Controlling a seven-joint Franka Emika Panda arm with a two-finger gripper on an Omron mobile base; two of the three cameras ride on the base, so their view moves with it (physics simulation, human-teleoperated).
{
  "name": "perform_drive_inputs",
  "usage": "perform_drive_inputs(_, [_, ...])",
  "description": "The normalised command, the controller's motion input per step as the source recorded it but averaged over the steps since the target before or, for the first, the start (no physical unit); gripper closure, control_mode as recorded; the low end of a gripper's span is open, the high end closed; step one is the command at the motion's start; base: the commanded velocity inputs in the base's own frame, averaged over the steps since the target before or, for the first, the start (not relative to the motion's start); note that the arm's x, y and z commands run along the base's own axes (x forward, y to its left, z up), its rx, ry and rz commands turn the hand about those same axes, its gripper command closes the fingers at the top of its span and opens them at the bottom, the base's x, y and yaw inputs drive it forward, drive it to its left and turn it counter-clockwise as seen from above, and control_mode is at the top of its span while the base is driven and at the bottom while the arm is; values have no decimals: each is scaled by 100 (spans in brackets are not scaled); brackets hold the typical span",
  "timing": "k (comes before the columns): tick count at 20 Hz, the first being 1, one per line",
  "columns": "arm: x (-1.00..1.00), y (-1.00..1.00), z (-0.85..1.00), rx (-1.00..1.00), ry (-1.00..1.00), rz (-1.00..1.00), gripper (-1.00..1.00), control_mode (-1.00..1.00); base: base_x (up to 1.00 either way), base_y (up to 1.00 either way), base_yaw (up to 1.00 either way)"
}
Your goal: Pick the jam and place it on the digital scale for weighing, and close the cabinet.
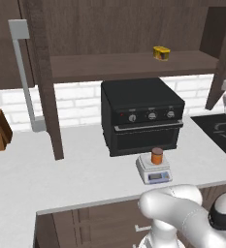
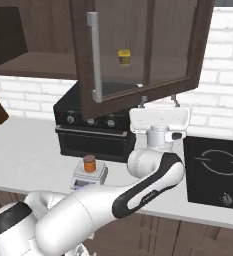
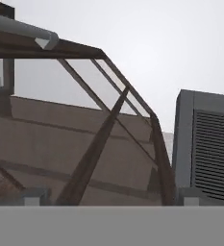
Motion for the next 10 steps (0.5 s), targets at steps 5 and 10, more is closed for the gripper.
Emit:
perform_drive_inputs(5, [45,97,43,-25,31,-38,-100,-100,0,0,0])
perform_drive_inputs(10, [95,92,14,-27,46,-28,-100,-100,0,0,0])
